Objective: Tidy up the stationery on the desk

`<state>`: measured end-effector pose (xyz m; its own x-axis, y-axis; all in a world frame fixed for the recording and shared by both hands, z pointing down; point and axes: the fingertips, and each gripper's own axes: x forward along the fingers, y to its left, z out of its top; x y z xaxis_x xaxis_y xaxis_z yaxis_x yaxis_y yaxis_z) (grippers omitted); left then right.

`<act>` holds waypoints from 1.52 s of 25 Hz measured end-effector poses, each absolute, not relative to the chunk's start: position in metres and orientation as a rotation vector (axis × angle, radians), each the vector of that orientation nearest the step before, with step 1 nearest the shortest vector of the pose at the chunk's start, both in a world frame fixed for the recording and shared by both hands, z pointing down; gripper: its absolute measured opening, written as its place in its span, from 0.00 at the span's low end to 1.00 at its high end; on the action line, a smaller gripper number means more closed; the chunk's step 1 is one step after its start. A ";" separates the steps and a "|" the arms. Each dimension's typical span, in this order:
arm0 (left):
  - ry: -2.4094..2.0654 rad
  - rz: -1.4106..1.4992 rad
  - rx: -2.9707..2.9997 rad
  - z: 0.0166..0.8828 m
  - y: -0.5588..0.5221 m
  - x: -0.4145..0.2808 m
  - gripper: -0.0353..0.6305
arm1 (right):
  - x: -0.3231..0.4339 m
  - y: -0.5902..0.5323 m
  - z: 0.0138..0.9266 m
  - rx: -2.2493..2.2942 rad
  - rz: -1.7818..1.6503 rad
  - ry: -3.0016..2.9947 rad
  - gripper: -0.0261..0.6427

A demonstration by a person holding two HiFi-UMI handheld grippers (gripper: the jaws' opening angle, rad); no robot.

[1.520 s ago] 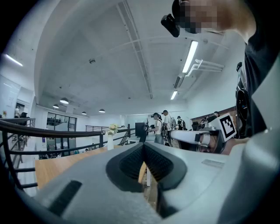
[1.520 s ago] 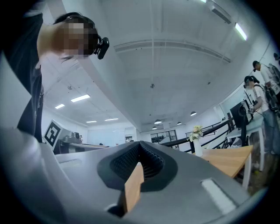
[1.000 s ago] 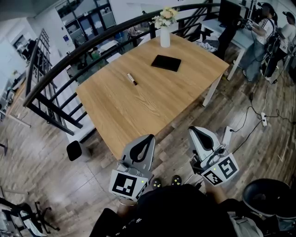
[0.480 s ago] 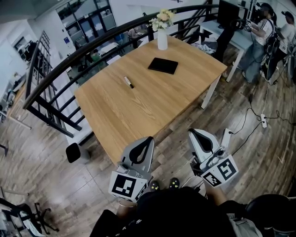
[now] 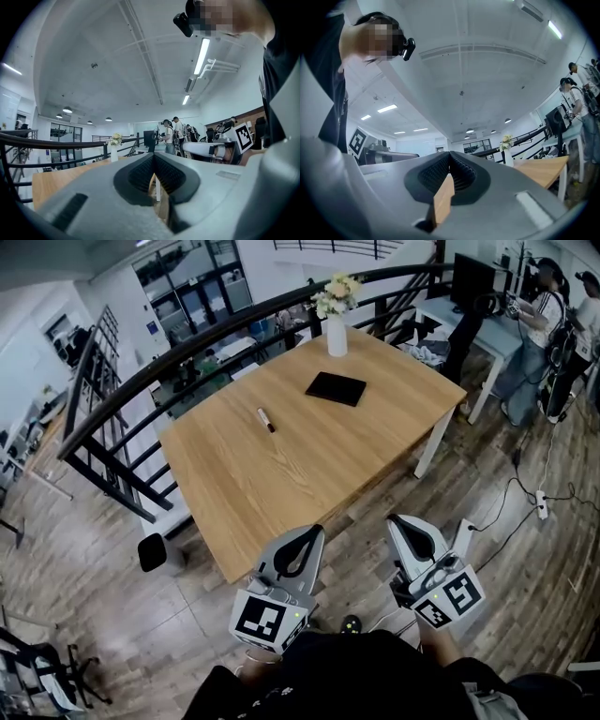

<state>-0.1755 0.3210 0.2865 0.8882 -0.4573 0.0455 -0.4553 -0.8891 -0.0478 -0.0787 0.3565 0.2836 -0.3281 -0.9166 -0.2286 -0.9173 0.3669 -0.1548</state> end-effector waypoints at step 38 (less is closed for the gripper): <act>0.470 -0.046 -3.100 0.299 0.181 -0.024 0.04 | 0.060 0.246 0.298 -1.810 -0.007 2.252 0.05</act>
